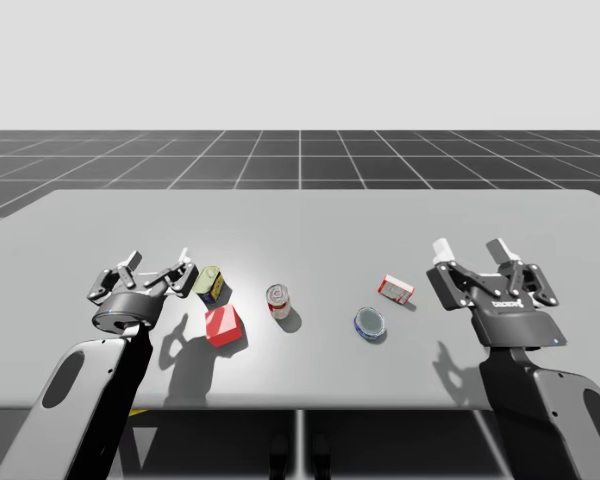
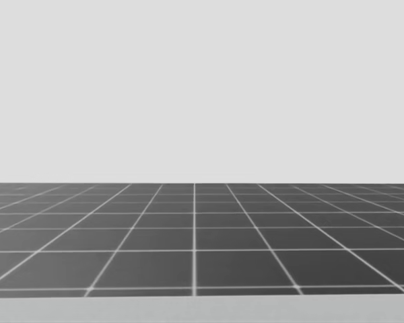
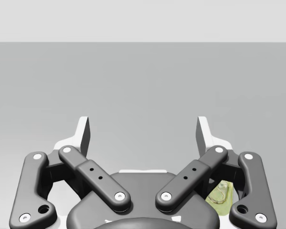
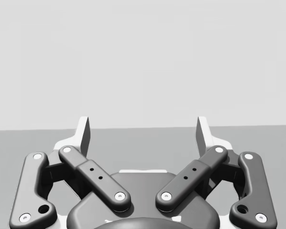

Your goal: Find the red cube and pick it up.

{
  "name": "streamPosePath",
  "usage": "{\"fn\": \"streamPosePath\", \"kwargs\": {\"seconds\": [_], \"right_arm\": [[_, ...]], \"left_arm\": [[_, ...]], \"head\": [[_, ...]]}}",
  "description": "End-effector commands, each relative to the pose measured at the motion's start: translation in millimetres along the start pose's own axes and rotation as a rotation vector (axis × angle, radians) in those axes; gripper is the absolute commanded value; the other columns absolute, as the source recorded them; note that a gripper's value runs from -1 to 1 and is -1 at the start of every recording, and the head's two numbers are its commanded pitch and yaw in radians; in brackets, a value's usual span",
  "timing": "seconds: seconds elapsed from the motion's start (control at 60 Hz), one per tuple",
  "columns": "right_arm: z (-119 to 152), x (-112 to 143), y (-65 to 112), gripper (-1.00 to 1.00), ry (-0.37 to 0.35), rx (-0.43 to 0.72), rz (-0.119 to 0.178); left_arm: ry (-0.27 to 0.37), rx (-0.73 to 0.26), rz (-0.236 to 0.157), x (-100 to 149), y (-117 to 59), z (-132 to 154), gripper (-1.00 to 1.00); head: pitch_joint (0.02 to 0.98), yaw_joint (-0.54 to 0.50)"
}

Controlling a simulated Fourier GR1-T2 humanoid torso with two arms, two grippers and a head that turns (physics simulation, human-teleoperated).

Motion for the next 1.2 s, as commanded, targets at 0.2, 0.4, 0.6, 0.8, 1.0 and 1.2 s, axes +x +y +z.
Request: {"fn": "streamPosePath", "kwargs": {"seconds": [0.2,0.4,0.6,0.8,1.0,1.2], "right_arm": [[-2.2,-3.6,0.9,-1.0,0.049,-0.003,0.0],[-3.2,-3.3,-0.2,-1.0,0.039,-0.026,0.01],[-3.9,-3.5,-1.5,-1.0,0.04,-0.029,0.012],[-3.6,-3.5,-1.9,-1.0,0.06,-0.016,0.01],[-2.9,-4.2,-0.3,-1.0,0.073,-0.006,0.005],[-2.2,-5.3,2.1,-1.0,0.089,0.009,0.003]], "left_arm": [[-0.007,0.002,-0.001,0.5,0.3,0.5,-1.0],[-0.011,0.002,-0.006,0.2,0.3,0.4,-1.0],[-0.012,0.0,-0.01,-0.1,0.2,-0.3,-1.0],[-0.012,-0.002,-0.015,-0.5,-0.2,-0.8,-1.0],[-0.009,0.003,-0.024,-1.3,-0.2,-1.3,-1.0],[-0.007,0.005,-0.03,-1.8,-1.1,-1.2,-1.0]], "head": [[0.146,-0.03],[0.317,-0.02],[0.471,0.0],[0.596,0.01],[0.727,0.09],[0.83,0.17]]}}
